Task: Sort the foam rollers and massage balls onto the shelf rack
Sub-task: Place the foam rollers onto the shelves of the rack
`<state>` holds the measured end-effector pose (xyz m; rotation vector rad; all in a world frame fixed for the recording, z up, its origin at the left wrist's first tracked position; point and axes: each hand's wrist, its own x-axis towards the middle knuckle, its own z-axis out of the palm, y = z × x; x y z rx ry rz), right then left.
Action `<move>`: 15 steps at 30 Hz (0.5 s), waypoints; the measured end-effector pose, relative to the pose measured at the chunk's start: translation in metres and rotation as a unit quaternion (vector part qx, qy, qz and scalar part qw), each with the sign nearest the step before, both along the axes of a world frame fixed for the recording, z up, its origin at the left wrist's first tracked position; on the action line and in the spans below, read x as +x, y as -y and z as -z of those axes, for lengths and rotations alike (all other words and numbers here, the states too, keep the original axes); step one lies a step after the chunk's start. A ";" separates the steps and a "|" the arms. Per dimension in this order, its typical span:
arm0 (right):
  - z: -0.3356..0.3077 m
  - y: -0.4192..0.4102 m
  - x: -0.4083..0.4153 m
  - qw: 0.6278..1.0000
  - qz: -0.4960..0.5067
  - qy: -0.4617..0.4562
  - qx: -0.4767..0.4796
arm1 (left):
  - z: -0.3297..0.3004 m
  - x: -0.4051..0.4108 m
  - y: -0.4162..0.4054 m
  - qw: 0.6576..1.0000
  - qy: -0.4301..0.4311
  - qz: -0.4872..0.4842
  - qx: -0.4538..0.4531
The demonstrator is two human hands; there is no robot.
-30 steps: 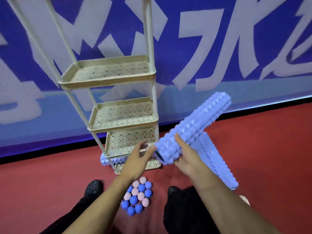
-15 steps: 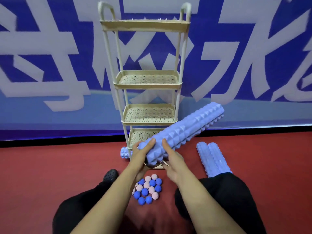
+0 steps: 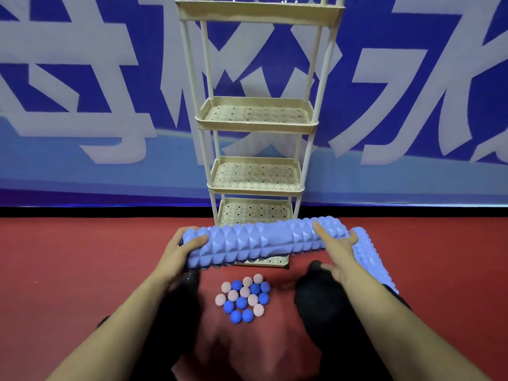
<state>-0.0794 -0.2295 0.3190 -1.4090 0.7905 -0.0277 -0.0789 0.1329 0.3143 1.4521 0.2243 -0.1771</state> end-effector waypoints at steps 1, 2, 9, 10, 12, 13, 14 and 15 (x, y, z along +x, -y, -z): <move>0.009 0.005 0.001 0.997 -0.012 -0.014 -0.070 | 0.005 0.002 -0.006 1.000 -0.004 0.000 0.000; 0.019 0.008 0.003 0.987 -0.049 -0.016 -0.154 | 0.009 0.004 -0.012 1.000 -0.008 0.000 0.001; 0.075 -0.014 0.032 0.730 -0.478 0.046 -0.486 | 0.029 0.030 -0.023 0.999 0.005 0.015 0.027; 0.082 -0.020 0.039 0.714 -0.500 0.047 -0.487 | 0.033 0.034 -0.023 0.999 0.011 0.016 0.032; 0.095 -0.032 0.050 0.677 -0.531 0.040 -0.508 | 0.044 0.041 -0.022 0.998 0.026 0.022 0.047; 0.101 -0.038 0.055 0.656 -0.543 0.038 -0.522 | 0.051 0.043 -0.022 0.997 0.031 0.028 0.059; 0.109 -0.042 0.060 0.641 -0.554 0.038 -0.530 | 0.059 0.046 -0.023 0.996 0.035 0.033 0.069; 0.115 -0.046 0.065 0.632 -0.563 0.038 -0.532 | 0.068 0.049 -0.024 0.996 0.037 0.037 0.076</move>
